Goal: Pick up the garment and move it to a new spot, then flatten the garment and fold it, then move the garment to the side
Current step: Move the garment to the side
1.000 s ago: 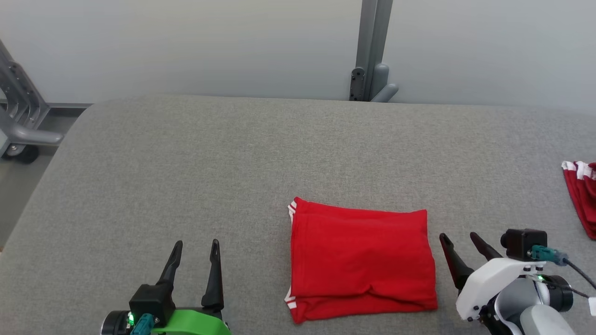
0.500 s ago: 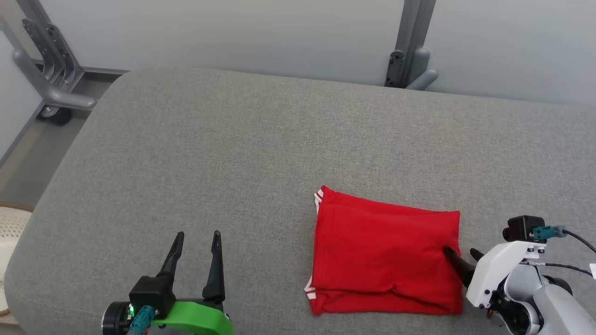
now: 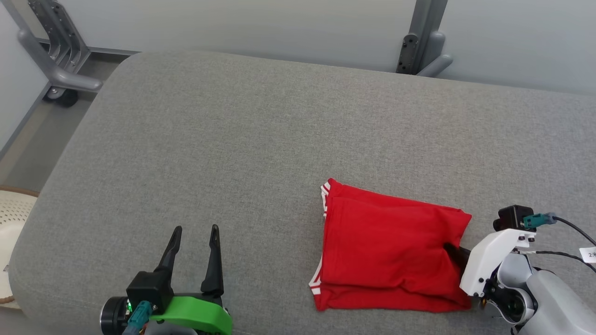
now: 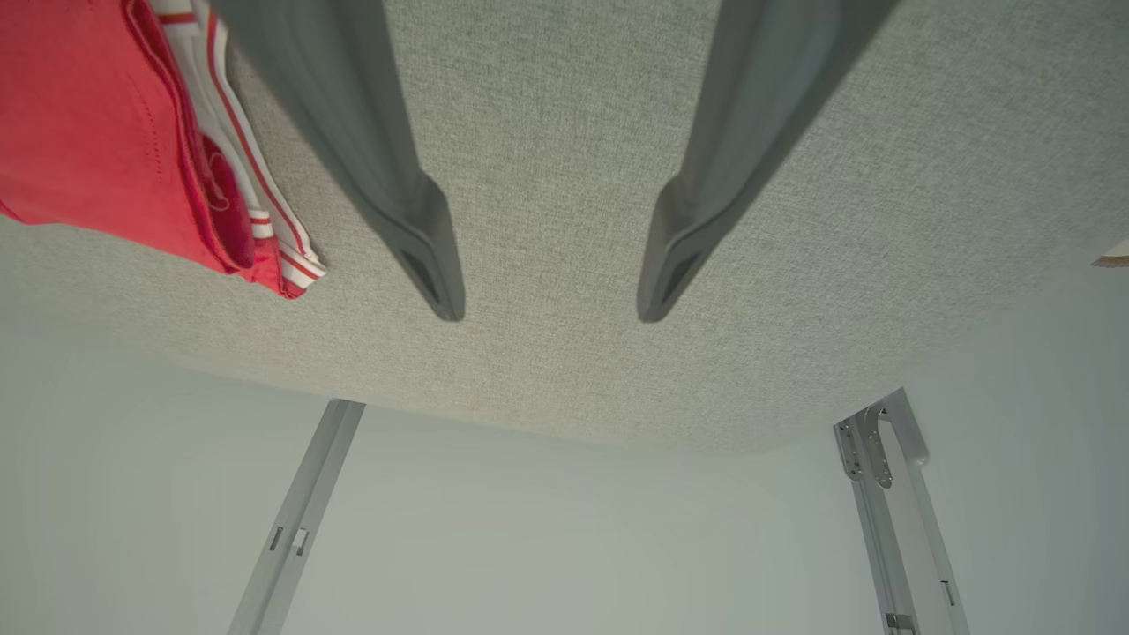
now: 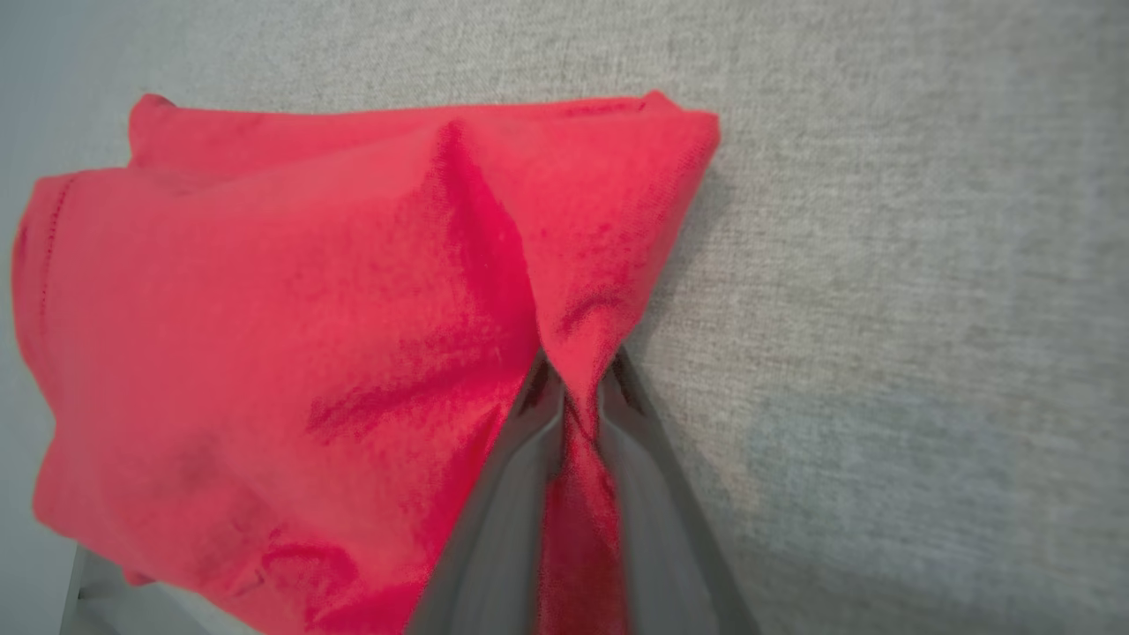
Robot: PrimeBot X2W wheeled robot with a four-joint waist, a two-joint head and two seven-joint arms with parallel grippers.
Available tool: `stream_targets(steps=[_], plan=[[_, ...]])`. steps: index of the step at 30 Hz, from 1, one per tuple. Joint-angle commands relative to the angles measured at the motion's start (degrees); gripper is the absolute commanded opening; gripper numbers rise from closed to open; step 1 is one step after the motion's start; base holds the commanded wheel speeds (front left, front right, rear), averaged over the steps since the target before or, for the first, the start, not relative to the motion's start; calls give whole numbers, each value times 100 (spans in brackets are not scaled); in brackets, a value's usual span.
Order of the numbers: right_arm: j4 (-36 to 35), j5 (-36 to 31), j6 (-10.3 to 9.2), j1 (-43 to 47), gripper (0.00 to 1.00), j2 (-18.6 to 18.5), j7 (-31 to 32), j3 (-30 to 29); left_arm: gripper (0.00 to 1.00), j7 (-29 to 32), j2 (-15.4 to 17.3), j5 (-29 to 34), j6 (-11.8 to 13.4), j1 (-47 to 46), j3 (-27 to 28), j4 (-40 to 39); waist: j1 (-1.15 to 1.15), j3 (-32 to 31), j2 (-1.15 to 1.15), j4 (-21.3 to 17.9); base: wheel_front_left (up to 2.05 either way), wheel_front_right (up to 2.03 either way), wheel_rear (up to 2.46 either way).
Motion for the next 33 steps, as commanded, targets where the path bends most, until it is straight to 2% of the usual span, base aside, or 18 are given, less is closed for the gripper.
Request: stream_targets(steps=[1,10,13,17,22,29,33], plan=[[63,61,-5,7,0,-43,-49,111,100,-27,1,-28,38,-73,18,-19,0,0,0,-51,0,0,0],[-185,213,-7,-158,0,-423,-412,347,100,-27,2,-52,44,-3,22,-60,0,-17,0,-419,0,0,0],[-246,174,-7,-192,0,-615,-484,352,100,-27,2,-129,34,7,2,-109,0,-21,0,-649,0,0,0],[-288,69,-7,-252,0,-858,-539,296,100,-27,3,-175,19,9,-97,-199,0,13,0,-1089,0,0,0],[-407,32,-6,-402,0,-977,-597,185,100,-27,4,-178,33,-57,-151,-258,0,123,0,-1844,0,0,0],[-548,-50,-6,-580,0,-993,-610,59,100,-21,6,-49,-29,-275,-204,-283,0,342,0,-2769,0,0,0],[-592,-105,-6,-679,0,-934,-603,25,100,-21,9,2,-61,-398,-234,-241,0,448,0,-3078,0,0,0]])
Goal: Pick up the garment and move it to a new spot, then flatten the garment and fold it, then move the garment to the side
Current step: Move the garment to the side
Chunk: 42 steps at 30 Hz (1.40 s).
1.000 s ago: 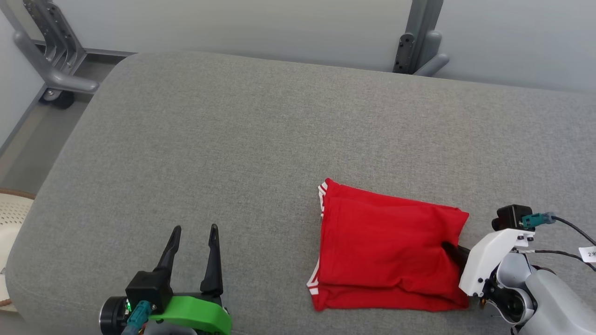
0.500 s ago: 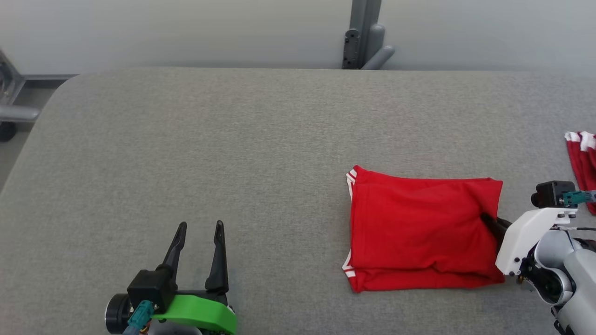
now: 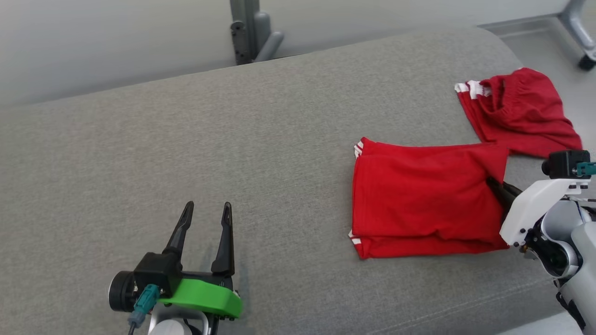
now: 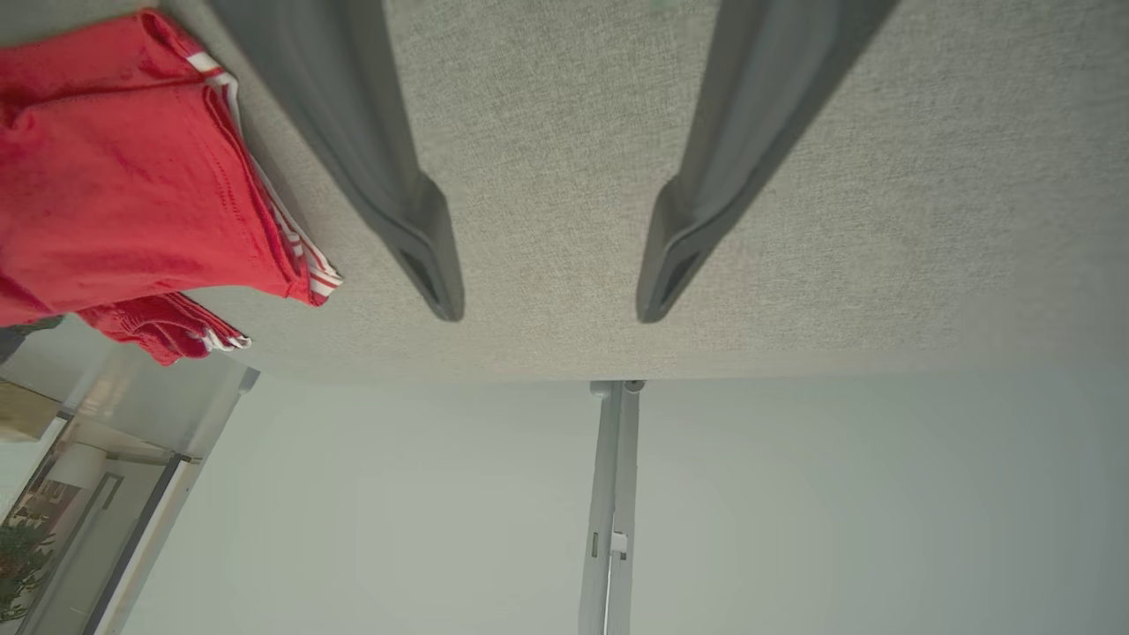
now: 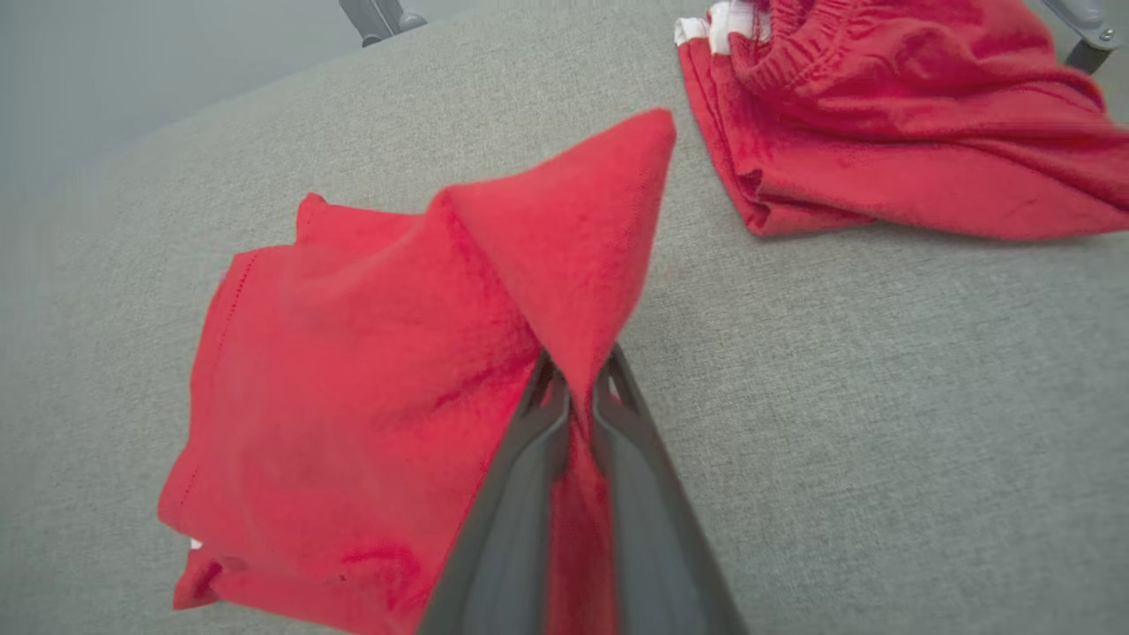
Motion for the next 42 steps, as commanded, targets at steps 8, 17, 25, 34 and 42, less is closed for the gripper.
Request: stream_targets(steps=[8,17,25,34,42], plan=[[-110,-158,-8,-255,0,118,-40,-11,100,-15,21,50,-47,-177,-34,74,0,338,0,-720,0,0,0],[-157,-377,-8,-554,0,-1,-1,-198,100,-15,21,-81,-2,-100,-65,105,0,199,0,-373,0,0,0],[105,-712,-8,-1067,0,-122,124,-472,100,-15,20,-136,43,-8,-121,75,0,147,0,-105,0,0,0],[613,-1207,-9,-1840,0,-246,23,-686,100,-15,20,8,-17,-55,-100,103,0,315,0,130,0,0,0],[1300,-1526,-9,-2412,0,-427,-261,-921,100,-15,56,230,-115,-232,-82,123,0,696,0,370,0,0,0]])
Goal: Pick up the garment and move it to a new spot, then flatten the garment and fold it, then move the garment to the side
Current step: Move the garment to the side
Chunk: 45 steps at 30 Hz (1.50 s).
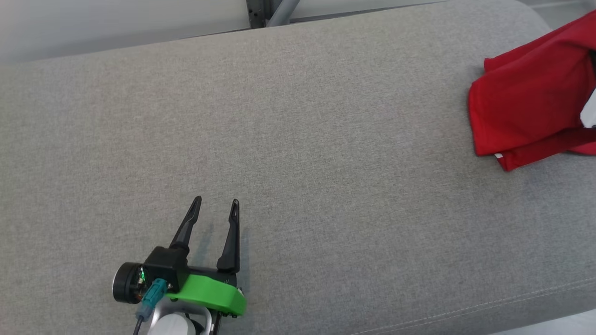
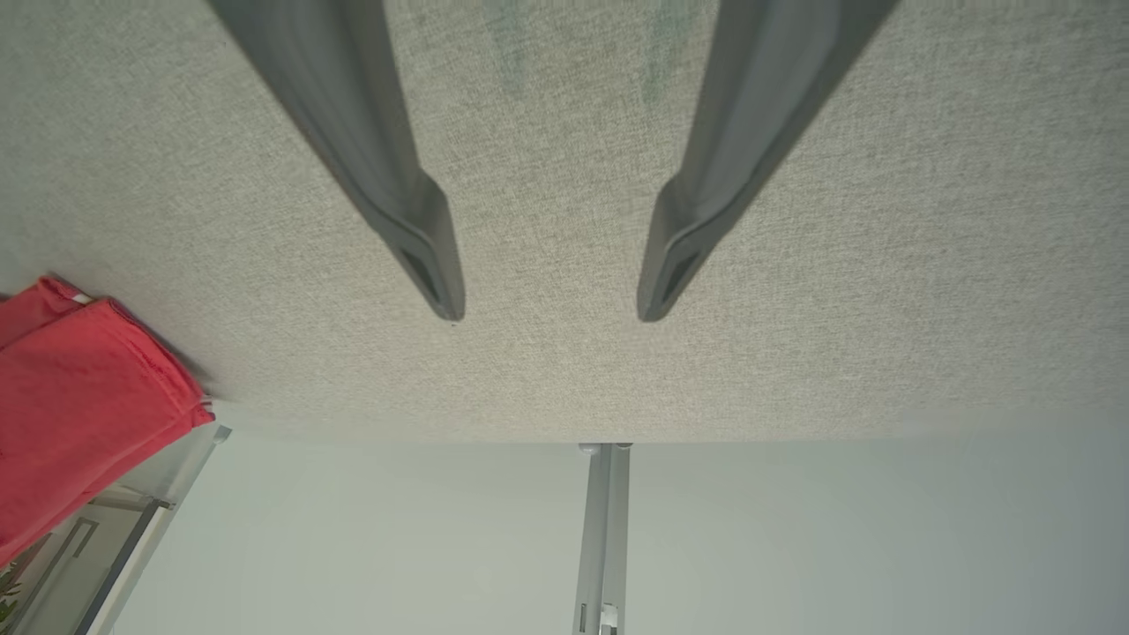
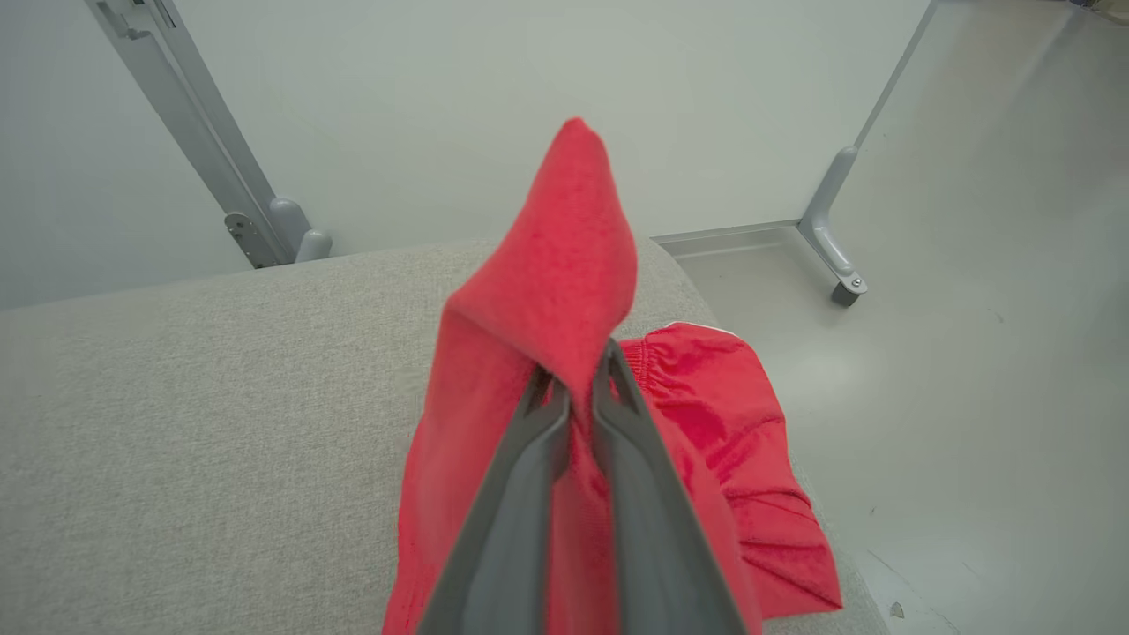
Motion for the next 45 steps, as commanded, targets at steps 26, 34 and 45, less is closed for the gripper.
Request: stream_targets(steps=[26,34,45], plan=[[2298,-2578,-10,-964,100,-773,-1968,-1523,100,-14,328,335,-8,-453,-33,-191,0,1256,0,668,0,0,0],[2466,-3095,-10,-1031,100,-300,-2384,-1879,100,-14,310,284,29,-453,-85,-140,0,1149,0,566,0,0,0],[1905,-2830,-10,-696,100,259,-2614,-1403,100,-14,257,159,42,-474,-60,-152,0,614,0,439,0,0,0]])
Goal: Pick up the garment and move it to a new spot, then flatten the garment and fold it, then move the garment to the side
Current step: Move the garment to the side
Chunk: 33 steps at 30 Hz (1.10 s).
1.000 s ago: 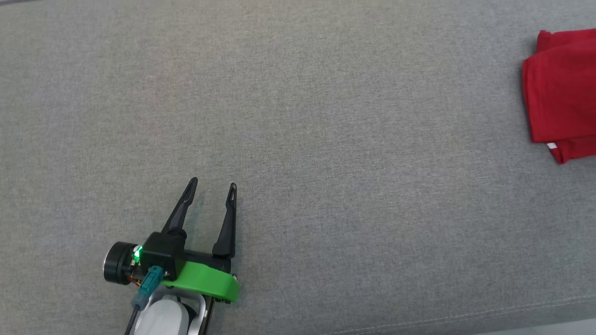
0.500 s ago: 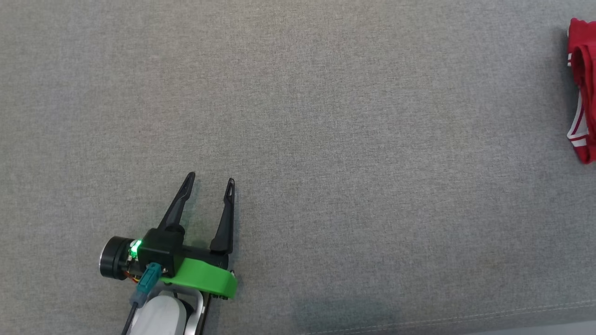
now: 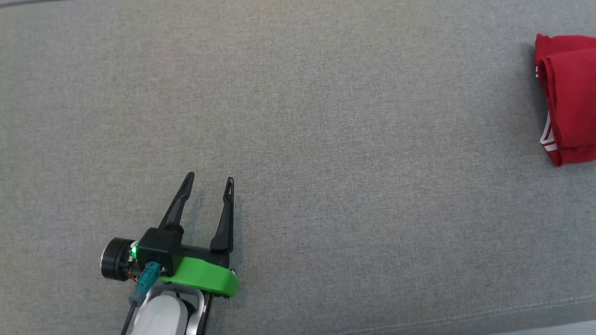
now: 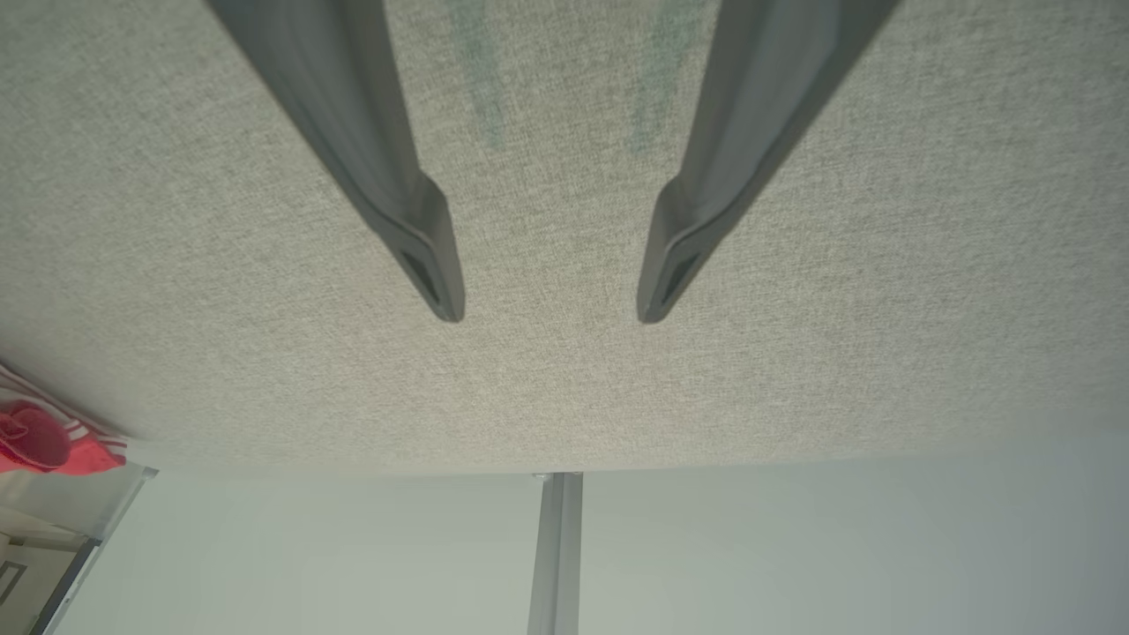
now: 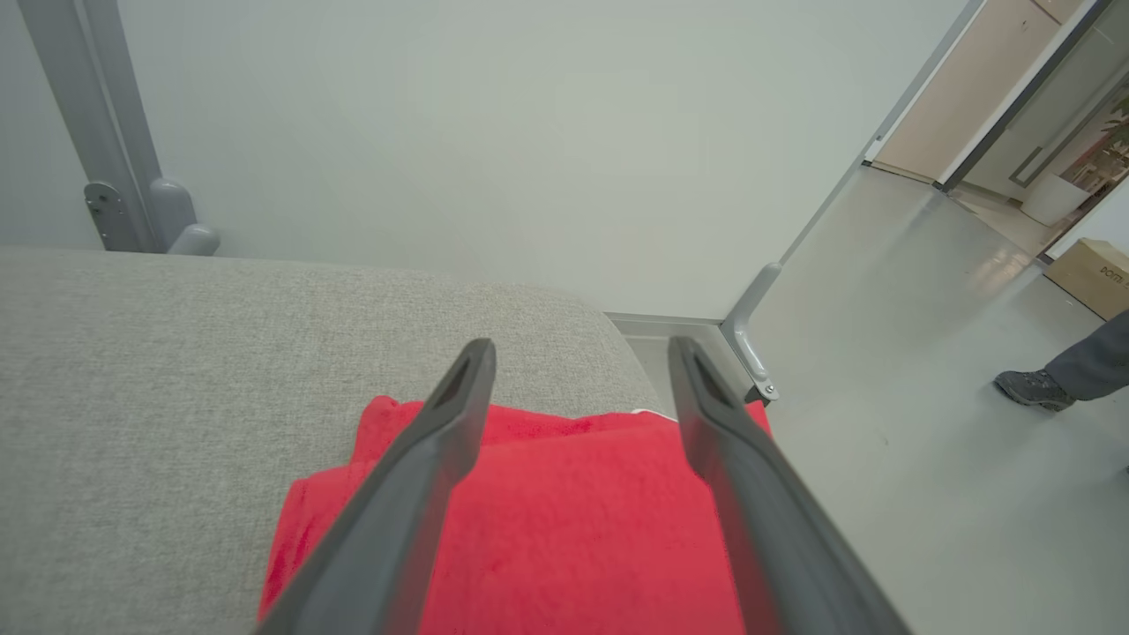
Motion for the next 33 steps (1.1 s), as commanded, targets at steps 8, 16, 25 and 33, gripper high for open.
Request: stream_targets(steps=[8,16,25,33], plan=[[-1286,863,-10,1054,100,406,-35,538,100,-14,-131,-116,192,19,85,128,0,-922,0,-39,0,0,0],[-2478,1341,-10,2296,100,1071,-36,952,100,-14,-219,-211,453,209,161,335,0,-1626,0,-38,0,0,0],[-3377,1326,-10,3329,100,1670,-5,1115,100,-14,-246,-274,600,491,329,493,0,-2032,0,81,0,0,0],[-4277,1062,-10,4315,100,2187,3,840,100,-14,-256,-497,572,808,500,613,0,-2159,0,291,0,0,0]])
